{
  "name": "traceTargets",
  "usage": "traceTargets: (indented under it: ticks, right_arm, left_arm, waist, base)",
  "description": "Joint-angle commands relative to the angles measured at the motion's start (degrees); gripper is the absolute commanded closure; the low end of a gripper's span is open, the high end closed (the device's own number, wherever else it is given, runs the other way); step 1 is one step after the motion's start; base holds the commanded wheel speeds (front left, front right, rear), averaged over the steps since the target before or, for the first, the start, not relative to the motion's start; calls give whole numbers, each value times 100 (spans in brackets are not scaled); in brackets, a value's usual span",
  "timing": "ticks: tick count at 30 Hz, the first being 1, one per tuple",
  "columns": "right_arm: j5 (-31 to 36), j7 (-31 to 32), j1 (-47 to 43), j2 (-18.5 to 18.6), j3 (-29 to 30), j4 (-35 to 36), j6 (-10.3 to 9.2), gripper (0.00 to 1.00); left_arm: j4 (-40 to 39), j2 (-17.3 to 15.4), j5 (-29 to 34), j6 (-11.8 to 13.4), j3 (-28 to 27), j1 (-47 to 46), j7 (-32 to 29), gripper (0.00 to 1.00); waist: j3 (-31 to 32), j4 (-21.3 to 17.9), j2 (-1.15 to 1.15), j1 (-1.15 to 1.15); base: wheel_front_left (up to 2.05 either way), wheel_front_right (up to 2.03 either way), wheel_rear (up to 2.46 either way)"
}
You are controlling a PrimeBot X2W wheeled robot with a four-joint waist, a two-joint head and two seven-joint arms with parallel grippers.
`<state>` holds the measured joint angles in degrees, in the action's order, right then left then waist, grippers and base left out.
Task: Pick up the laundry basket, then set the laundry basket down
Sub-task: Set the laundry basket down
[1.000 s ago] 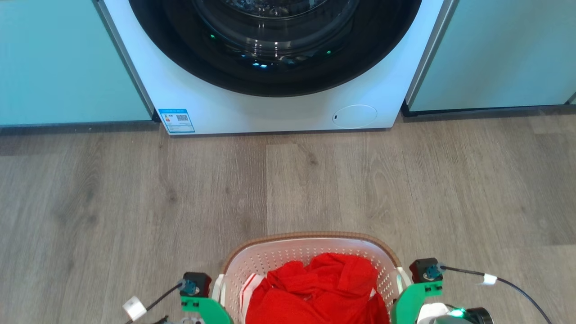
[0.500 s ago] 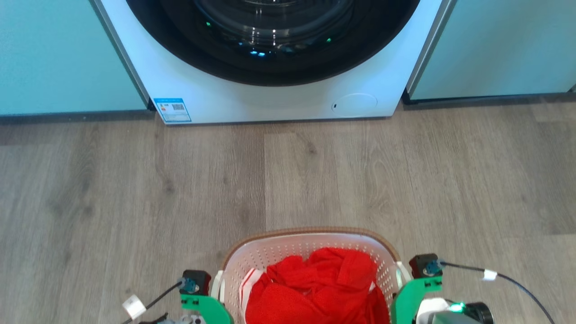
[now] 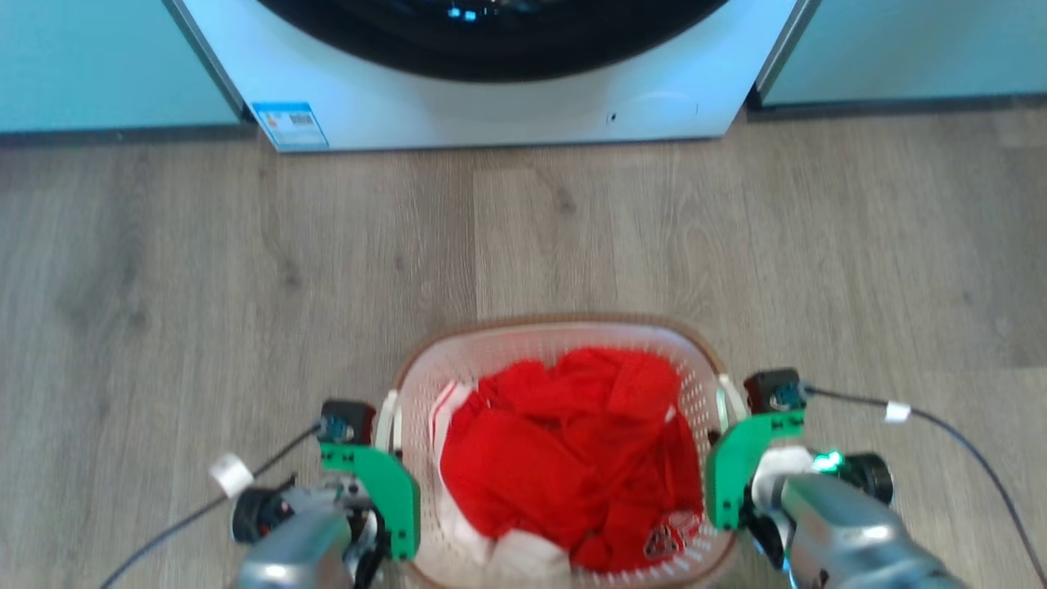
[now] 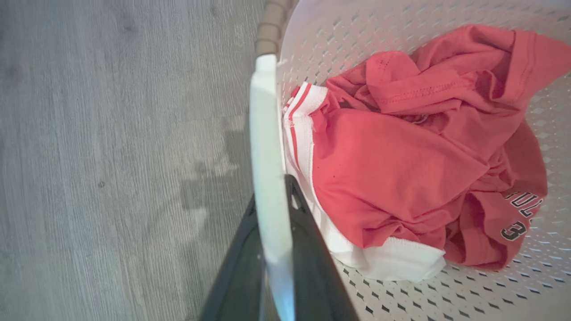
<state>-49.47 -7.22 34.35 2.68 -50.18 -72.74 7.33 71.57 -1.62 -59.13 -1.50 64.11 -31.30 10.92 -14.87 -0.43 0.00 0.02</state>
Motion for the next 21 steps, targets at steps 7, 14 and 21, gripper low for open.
traceTargets:
  ticks: [7,14,21]
  right_arm:
    - [45,-242,687,20,-104,-9,16,100]
    - [152,-411,1330,20,-3,-86,16,100]
    - [354,-495,1780,20,203,-118,16,100]
  left_arm:
    - [104,-140,99,-18,-89,-903,185,100]
    - [146,-142,161,-7,-115,-1529,272,100]
    - [160,-136,199,-7,-150,-2003,341,100]
  waist:
    - [-902,34,0,-2]
    - [-1681,112,0,-2]
    - [-2325,185,0,-2]
  base:
    - [0,0,0]
    - [0,0,0]
    - [0,0,0]
